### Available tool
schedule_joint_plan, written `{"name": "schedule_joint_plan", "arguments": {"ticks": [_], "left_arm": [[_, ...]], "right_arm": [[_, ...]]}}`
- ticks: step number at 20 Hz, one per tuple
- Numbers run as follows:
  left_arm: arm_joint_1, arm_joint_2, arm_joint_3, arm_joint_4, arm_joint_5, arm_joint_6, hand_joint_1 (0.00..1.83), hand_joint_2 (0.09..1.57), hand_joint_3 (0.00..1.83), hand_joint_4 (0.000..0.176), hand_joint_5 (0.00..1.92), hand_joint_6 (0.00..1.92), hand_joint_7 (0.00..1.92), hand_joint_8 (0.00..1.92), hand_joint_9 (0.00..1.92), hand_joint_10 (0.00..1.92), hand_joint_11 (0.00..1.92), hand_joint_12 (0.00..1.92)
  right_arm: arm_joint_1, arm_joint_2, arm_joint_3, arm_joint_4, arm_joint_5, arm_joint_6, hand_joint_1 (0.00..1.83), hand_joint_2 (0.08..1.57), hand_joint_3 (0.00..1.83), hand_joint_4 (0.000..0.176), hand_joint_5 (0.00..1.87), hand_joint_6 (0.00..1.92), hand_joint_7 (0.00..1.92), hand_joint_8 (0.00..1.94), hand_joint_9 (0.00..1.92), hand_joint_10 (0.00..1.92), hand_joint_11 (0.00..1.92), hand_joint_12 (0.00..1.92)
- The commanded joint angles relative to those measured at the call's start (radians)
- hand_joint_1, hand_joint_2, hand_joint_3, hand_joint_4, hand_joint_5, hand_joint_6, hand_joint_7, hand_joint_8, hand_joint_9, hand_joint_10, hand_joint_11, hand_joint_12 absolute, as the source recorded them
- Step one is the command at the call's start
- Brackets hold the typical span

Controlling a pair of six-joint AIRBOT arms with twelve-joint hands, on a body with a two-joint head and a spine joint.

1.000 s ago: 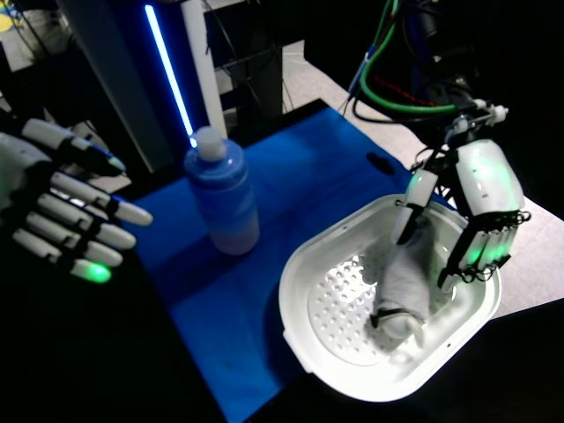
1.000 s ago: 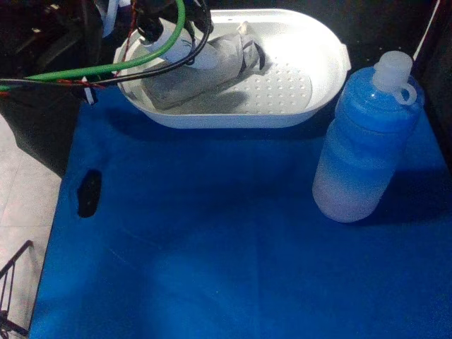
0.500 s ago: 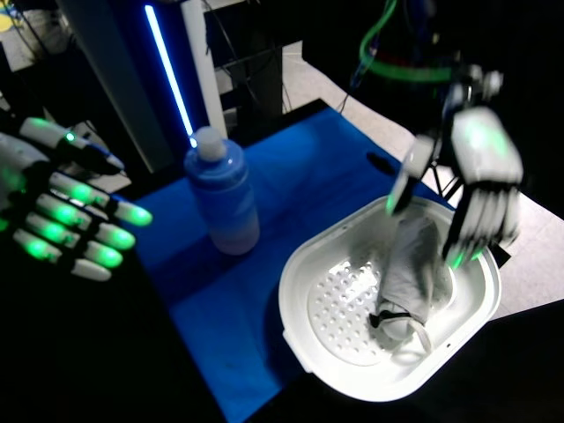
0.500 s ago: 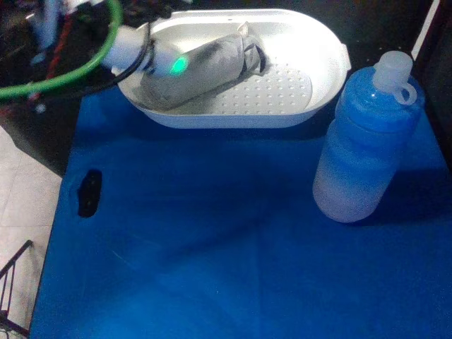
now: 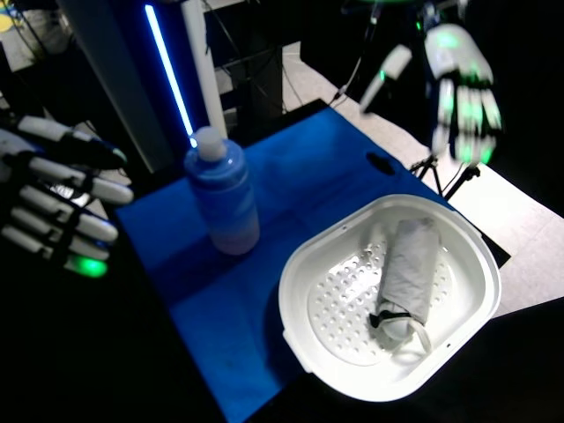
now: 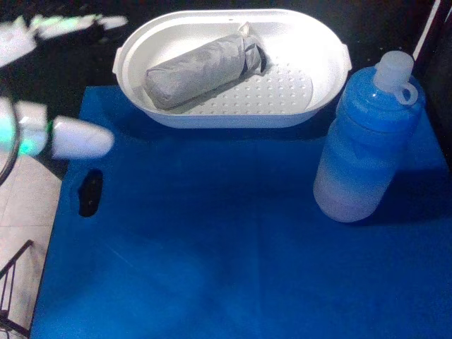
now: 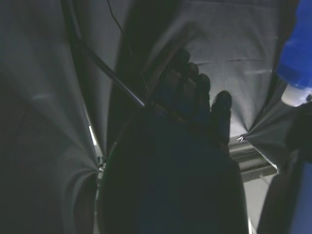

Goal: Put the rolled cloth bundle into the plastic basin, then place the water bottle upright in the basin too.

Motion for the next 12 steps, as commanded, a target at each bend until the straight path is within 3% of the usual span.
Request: {"name": "schedule_joint_plan", "arguments": {"ticks": [1, 3, 6, 8, 10, 12], "left_arm": [[0.019, 0.019, -0.019, -0.055, -0.191, -0.003, 0.42, 0.82, 0.00, 0.176, 0.00, 0.00, 0.00, 0.00, 0.00, 0.00, 0.00, 0.00], [0.162, 0.056, -0.089, -0.173, -0.297, 0.045, 0.45, 0.77, 0.00, 0.176, 0.00, 0.00, 0.00, 0.00, 0.00, 0.00, 0.00, 0.00], [0.348, 0.060, -0.142, -0.320, -0.473, 0.059, 0.51, 0.76, 0.00, 0.176, 0.00, 0.00, 0.00, 0.00, 0.00, 0.00, 0.00, 0.00], [0.477, 0.061, -0.180, -0.412, -0.593, 0.052, 0.51, 0.78, 0.00, 0.175, 0.00, 0.00, 0.00, 0.00, 0.00, 0.00, 0.00, 0.00], [0.580, 0.060, -0.201, -0.476, -0.687, 0.019, 0.49, 0.81, 0.01, 0.176, 0.00, 0.00, 0.00, 0.00, 0.00, 0.00, 0.00, 0.00], [0.676, 0.054, -0.212, -0.545, -0.772, -0.008, 0.49, 0.82, 0.01, 0.176, 0.00, 0.00, 0.00, 0.00, 0.00, 0.00, 0.00, 0.00]], "right_arm": [[0.014, 0.005, 0.006, 0.010, 0.124, 0.010, 0.73, 1.11, 0.00, 0.146, 0.02, 0.00, 0.07, 0.00, 0.12, 0.00, 0.06, 0.31], [0.014, -0.002, 0.006, 0.007, 0.124, 0.013, 0.74, 1.08, 0.00, 0.160, 0.01, 0.00, 0.08, 0.00, 0.12, 0.00, 0.05, 0.35], [0.017, -0.027, 0.019, -0.003, 0.113, 0.015, 0.75, 1.07, 0.00, 0.164, 0.03, 0.00, 0.12, 0.00, 0.15, 0.00, 0.00, 0.45], [0.091, -0.057, 0.047, -0.028, 0.047, 0.015, 0.78, 1.06, 0.00, 0.169, 0.04, 0.00, 0.12, 0.00, 0.15, 0.00, 0.00, 0.43], [0.242, -0.094, 0.081, -0.109, -0.088, 0.015, 0.79, 1.06, 0.00, 0.175, 0.05, 0.00, 0.12, 0.00, 0.14, 0.00, 0.00, 0.42], [0.288, -0.123, 0.096, -0.140, -0.122, 0.015, 0.84, 1.07, 0.00, 0.176, 0.07, 0.00, 0.13, 0.00, 0.14, 0.00, 0.00, 0.35]]}}
